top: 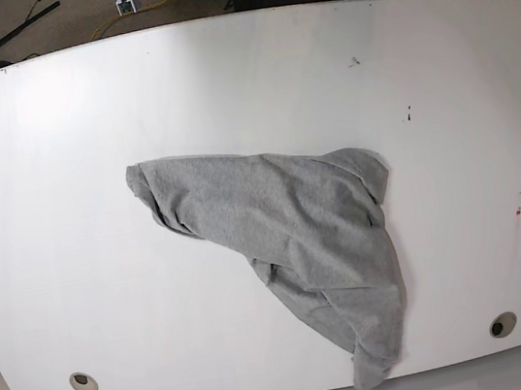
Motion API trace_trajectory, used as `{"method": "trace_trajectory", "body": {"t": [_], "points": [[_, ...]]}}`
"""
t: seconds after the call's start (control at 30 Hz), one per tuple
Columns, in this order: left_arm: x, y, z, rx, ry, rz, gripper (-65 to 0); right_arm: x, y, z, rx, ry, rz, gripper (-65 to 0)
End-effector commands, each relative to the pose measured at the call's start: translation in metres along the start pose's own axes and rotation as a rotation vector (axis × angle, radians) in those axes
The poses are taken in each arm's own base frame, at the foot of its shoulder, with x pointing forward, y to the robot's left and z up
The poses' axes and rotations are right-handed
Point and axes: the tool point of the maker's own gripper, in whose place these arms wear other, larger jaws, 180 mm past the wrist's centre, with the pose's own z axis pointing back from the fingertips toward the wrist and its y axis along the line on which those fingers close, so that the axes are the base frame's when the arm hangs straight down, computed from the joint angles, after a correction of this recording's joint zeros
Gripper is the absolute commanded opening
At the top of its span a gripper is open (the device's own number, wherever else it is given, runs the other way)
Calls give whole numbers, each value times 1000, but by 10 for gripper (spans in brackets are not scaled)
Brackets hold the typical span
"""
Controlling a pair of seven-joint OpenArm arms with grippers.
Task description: Fold the T-shirt properly
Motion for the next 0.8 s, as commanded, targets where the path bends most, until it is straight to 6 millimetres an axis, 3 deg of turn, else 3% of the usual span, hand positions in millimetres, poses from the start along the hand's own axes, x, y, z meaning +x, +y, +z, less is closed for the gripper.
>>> {"method": "trace_trajectory", "body": {"t": [0.0, 0.03, 0.1, 0.43, 0.77], "points": [[-9, 10, 5, 19, -24, -12, -266, -20, -6, 8, -11, 17, -1, -425], [-16, -5, 2, -6, 15, 1, -269, 2, 11, -2, 16, -11, -7, -426], [-9, -6, 1, -7, 5, -1, -269, 10, 11, -4, 17, -22, -6, -426], [-9, -6, 1, -6, 4, 5, -269, 14, 12, -5, 19, -30, -4, -428], [1, 2, 12, 6, -119, -16, -269, 1, 8, 5, 7, -44, 5, -431]]}}
